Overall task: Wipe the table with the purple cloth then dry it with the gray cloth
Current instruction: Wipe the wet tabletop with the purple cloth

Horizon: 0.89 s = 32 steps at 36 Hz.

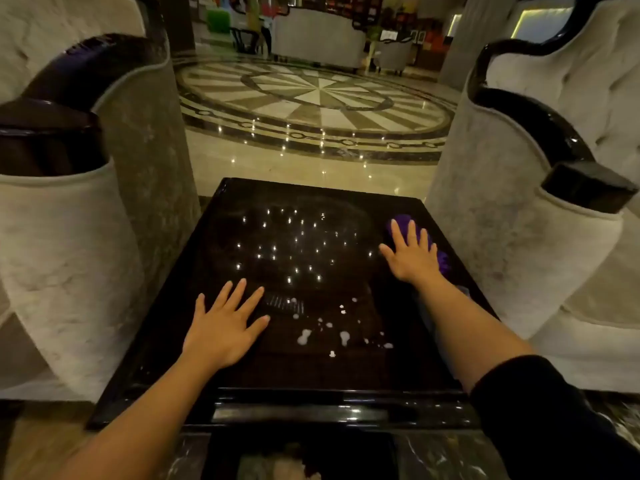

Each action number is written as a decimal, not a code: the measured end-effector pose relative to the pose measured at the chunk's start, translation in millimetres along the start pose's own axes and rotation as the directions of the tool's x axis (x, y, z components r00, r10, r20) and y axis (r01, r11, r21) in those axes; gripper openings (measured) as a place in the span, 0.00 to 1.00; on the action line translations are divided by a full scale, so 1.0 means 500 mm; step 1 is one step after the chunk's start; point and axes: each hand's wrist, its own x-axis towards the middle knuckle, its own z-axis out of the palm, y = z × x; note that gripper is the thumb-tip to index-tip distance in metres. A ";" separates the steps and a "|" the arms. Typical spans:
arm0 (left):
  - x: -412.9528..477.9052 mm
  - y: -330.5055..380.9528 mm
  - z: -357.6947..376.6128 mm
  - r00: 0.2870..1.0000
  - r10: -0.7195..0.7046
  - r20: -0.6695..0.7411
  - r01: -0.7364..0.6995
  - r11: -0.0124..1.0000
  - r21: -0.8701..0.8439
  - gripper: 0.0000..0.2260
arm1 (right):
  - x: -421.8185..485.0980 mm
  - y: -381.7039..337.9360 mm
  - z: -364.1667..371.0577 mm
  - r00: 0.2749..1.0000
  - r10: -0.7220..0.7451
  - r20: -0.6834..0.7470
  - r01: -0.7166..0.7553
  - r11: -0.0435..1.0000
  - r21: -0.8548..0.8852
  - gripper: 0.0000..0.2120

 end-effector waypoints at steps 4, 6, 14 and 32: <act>0.005 -0.006 0.003 1.000 -0.013 -0.018 0.014 0.999 0.029 0.28 | 0.025 0.016 0.002 0.999 0.017 0.036 -0.015 0.998 -0.053 0.28; 0.004 -0.003 0.004 1.000 -0.006 -0.013 0.006 1.000 0.028 0.29 | 0.033 0.025 0.010 0.999 0.016 0.049 -0.013 0.998 -0.058 0.27; 0.003 -0.008 0.005 1.000 -0.006 -0.021 0.006 0.999 0.032 0.29 | 0.069 0.058 0.008 0.994 0.096 0.045 -0.097 0.995 0.014 0.27; 0.000 -0.002 -0.002 1.000 -0.005 -0.011 0.006 0.999 0.054 0.28 | 0.050 0.038 0.022 0.993 0.113 0.016 -0.114 0.993 0.039 0.23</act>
